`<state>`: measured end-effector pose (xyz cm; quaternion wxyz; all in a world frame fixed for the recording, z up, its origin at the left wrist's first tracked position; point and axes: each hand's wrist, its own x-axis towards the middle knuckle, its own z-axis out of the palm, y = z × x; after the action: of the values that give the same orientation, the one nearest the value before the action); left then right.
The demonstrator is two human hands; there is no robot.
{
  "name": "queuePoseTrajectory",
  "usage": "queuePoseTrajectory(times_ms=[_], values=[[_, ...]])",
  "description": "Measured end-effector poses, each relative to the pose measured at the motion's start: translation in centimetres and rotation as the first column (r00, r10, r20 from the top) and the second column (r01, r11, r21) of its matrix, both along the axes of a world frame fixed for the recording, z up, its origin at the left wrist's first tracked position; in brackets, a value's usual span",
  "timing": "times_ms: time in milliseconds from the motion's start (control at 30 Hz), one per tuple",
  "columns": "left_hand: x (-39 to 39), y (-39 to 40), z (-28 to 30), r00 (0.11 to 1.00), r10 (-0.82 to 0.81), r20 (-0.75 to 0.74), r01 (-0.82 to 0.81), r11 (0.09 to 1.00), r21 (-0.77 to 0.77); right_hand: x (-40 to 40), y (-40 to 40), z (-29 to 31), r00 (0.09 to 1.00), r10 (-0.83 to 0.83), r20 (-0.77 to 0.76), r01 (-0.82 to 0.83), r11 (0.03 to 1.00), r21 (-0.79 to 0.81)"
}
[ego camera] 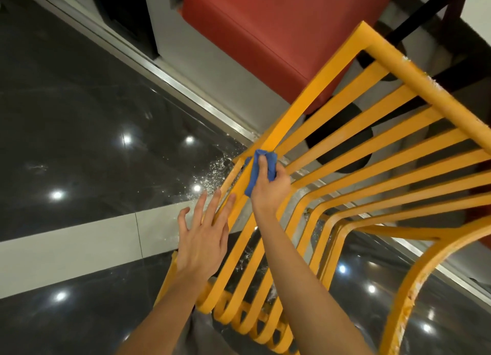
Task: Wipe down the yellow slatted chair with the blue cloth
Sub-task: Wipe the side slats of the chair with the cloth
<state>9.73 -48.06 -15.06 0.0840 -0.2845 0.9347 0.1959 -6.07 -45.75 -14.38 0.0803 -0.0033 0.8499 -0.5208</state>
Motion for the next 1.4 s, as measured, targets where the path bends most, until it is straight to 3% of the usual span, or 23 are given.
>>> queuePoseTrajectory(times_ms=[200,333,500,600,733,933,1033,1100,1267,1400], values=[[-0.1,-0.1,-0.5,1.000,0.000,0.003,0.000,1.000,-0.013,-6.2,-3.1,1.9,0.970,-0.194,-0.145,0.194,0.981,-0.012],[-0.1,-0.2,-0.3,1.000,-0.005,0.009,0.005,1.000,-0.017,-1.0,-1.7,0.6,0.970,-0.112,-0.215,0.078,0.984,-0.157],[-0.1,-0.2,-0.4,1.000,-0.014,0.024,0.014,1.000,-0.003,-4.0,-2.0,1.0,0.984,-0.162,-0.077,0.155,0.984,-0.087],[-0.2,-0.2,-0.4,0.999,-0.017,0.032,0.017,1.000,0.003,-5.7,-2.7,1.9,0.964,-0.250,-0.094,0.235,0.961,-0.148],[-0.2,-0.3,-0.1,1.000,-0.016,0.026,0.016,1.000,0.010,-1.1,-1.7,1.2,0.981,-0.148,-0.127,0.128,0.979,-0.156],[-0.2,-0.5,0.0,0.999,-0.023,0.030,0.022,1.000,0.019,-2.4,-0.9,0.2,0.970,-0.060,-0.234,0.049,0.997,-0.056],[-0.1,-0.4,0.1,0.999,-0.025,0.029,0.024,0.999,0.027,0.8,1.5,-0.4,0.977,0.134,-0.167,-0.128,0.991,0.048],[-0.1,-0.4,0.1,0.999,-0.018,0.027,0.017,0.999,0.034,1.2,2.4,-0.4,0.978,0.180,-0.107,-0.174,0.983,0.064],[-0.1,-0.4,-0.1,0.999,-0.027,0.039,0.026,0.999,0.026,-4.4,-0.3,0.3,0.991,-0.137,-0.005,0.137,0.990,-0.040],[-0.2,-0.4,0.1,0.999,-0.025,0.037,0.024,0.999,0.024,-1.0,0.0,-1.1,0.992,-0.092,0.089,0.098,0.993,-0.070]])
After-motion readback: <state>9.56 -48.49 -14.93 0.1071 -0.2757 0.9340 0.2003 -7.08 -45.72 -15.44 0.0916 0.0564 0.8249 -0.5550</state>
